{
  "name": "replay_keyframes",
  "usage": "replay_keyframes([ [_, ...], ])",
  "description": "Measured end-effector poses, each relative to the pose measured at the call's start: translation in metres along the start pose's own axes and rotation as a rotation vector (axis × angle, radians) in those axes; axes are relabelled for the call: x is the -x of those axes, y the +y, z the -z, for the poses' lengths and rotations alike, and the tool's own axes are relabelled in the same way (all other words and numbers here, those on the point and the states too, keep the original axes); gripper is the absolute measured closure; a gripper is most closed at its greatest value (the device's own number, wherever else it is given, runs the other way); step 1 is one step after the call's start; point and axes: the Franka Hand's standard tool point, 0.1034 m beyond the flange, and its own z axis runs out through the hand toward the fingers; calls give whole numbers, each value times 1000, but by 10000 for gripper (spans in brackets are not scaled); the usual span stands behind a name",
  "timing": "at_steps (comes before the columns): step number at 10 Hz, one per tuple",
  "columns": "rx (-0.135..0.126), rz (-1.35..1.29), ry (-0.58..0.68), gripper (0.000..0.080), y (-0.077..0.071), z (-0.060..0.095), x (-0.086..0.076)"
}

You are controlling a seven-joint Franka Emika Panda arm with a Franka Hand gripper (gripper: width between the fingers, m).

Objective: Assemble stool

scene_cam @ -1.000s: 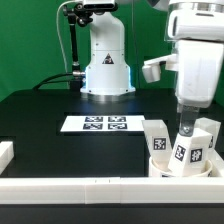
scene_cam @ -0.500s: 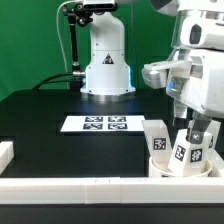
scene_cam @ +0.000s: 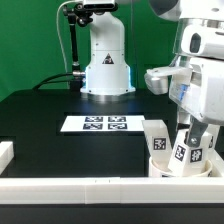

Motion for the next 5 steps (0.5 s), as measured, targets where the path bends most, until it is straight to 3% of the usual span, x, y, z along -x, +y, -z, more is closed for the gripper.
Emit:
replay_keyframes([
  [1,0,-1,0,397,0,0,1],
  [2,0,-2,-1,454,0,0,1],
  [5,0,-43,-1,454,1,0,2],
])
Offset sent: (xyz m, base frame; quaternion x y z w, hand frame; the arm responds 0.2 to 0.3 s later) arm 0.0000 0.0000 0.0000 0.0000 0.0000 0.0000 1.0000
